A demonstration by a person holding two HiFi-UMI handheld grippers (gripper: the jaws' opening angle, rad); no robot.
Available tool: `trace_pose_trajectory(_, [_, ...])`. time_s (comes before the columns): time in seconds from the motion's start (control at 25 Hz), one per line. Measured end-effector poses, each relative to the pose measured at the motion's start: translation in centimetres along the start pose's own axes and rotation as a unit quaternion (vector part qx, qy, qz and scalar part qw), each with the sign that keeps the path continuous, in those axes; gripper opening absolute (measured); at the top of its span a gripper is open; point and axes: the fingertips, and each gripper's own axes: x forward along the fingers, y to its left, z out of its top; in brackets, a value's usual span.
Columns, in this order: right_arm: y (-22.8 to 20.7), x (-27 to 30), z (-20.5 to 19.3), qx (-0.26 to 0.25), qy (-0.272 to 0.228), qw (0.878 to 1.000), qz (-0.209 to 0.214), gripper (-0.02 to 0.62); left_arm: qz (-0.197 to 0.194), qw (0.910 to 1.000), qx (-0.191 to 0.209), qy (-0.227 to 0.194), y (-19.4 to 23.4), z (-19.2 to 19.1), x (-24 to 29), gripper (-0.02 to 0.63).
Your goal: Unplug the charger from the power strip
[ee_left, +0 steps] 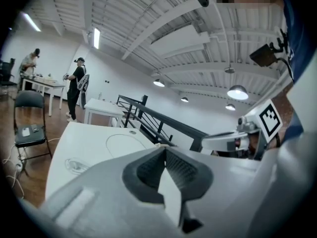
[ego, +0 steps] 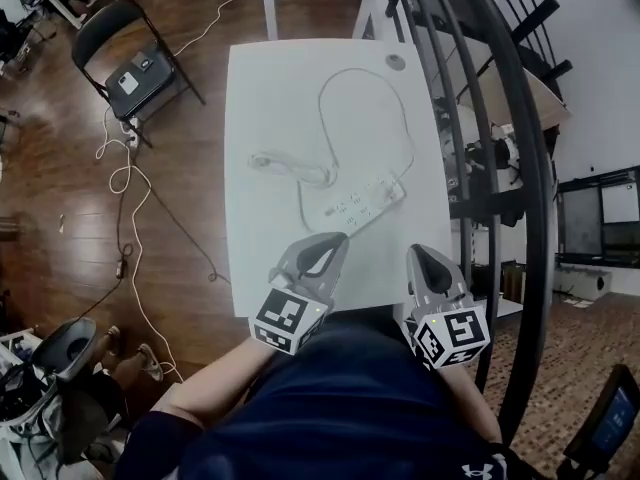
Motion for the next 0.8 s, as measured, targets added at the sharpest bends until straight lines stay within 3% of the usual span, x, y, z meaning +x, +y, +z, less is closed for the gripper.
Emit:
trace_pose_trajectory(0.32, [-1.6,3.9,0.0,-0.01,0.023,0.999,0.044,0.012,0.068,0.9977,0.004,-0.002,2.0,-0.6,-0.4,0.01])
trace_pose_trajectory(0.4, [-2.0,4.8,-0.4,-0.017,0.032,0.998,0.051,0.013,0.078,0.9969,0.008,0.011,2.3,-1.2,-0.1,0.082])
trace_pose_trajectory(0.44, [-2.2,5.4,-0.8,-0.023,0.04,0.997,0.056,0.027,0.082,0.9964,0.011,0.018,2.6,-1.5,0.3,0.123])
trace_pose_trajectory(0.48, [-2.4,6.0,-1.4,-0.029,0.05,0.997,0.06,0.083,0.087,0.9958,0.014,0.024,2.8,-1.9,0.7,0.154])
trace_pose_trajectory(0.56, [-2.8,7.2,-2.6,-0.042,0.069,0.994,0.067,0.161,0.093,0.9949,0.019,0.032,3.2,-2.6,1.6,0.176])
trace_pose_trajectory(0.8, [-3.7,10.6,-6.4,-0.07,0.113,0.99,0.055,0.21,0.089,0.9918,0.055,0.073,3.9,-5.5,4.3,0.183])
